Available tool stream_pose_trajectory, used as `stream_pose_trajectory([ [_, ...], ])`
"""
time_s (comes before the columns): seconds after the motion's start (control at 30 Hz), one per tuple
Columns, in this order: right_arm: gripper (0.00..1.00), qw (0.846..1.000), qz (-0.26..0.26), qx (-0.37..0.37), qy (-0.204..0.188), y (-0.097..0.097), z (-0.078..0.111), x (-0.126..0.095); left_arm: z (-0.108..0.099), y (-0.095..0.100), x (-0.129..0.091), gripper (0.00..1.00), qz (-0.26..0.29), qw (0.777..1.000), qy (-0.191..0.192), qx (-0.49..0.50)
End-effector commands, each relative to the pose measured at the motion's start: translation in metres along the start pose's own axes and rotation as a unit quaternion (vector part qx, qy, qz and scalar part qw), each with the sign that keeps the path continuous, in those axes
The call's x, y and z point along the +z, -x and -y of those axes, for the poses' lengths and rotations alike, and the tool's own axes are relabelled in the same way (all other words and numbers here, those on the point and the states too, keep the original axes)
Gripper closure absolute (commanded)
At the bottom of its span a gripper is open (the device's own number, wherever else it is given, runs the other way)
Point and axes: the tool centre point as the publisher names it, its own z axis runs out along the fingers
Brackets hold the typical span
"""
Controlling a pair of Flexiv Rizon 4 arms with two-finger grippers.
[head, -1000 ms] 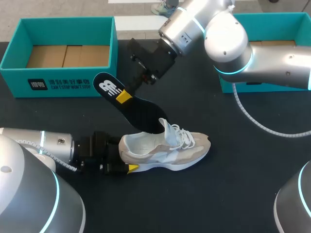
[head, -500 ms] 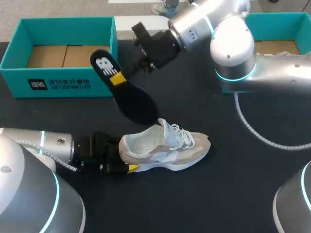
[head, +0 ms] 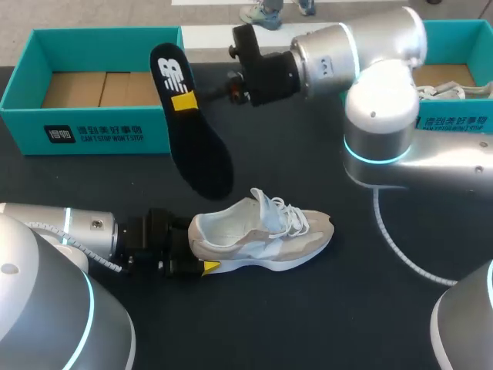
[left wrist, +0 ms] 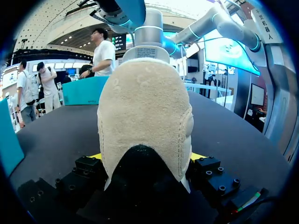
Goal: Take the shoe out of the shoebox, open the shoe tongue, remove and reinsert the insole, then place the shoe into the shoebox
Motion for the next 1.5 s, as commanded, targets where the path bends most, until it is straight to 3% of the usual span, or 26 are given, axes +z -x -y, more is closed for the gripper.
stream_pose_trajectory([
  [0.03,1.00,1.000,0.023,0.010,-0.016,-0.019,-0.001,-0.026,0.000,-0.001,0.001,1.00,0.001,1.000,0.000,0.000],
  [0.23,1.00,0.998,0.057,0.022,-0.028,-0.039,-0.005,-0.050,0.000,-0.001,0.001,1.00,0.001,1.000,0.000,0.000],
  [0.77,1.00,0.998,0.057,0.022,-0.028,-0.039,-0.005,-0.050,0.000,-0.001,0.001,1.00,0.001,1.000,0.000,0.000],
  [0.93,1.00,0.996,0.070,0.039,0.044,-0.056,-0.004,-0.086,0.000,-0.001,0.001,1.00,0.001,1.000,0.000,0.000],
  [1.17,1.00,0.994,0.083,0.071,0.018,-0.071,-0.004,-0.107,0.000,-0.001,0.001,1.00,0.001,1.000,0.000,0.000],
  [1.23,1.00,0.993,0.074,0.077,0.041,-0.076,-0.002,-0.110,0.000,-0.001,0.001,1.00,0.001,1.000,0.000,0.000],
  [1.5,1.00,0.994,0.046,0.089,0.048,-0.100,0.005,-0.105,0.000,-0.001,0.001,1.00,0.001,1.000,0.000,0.000],
])
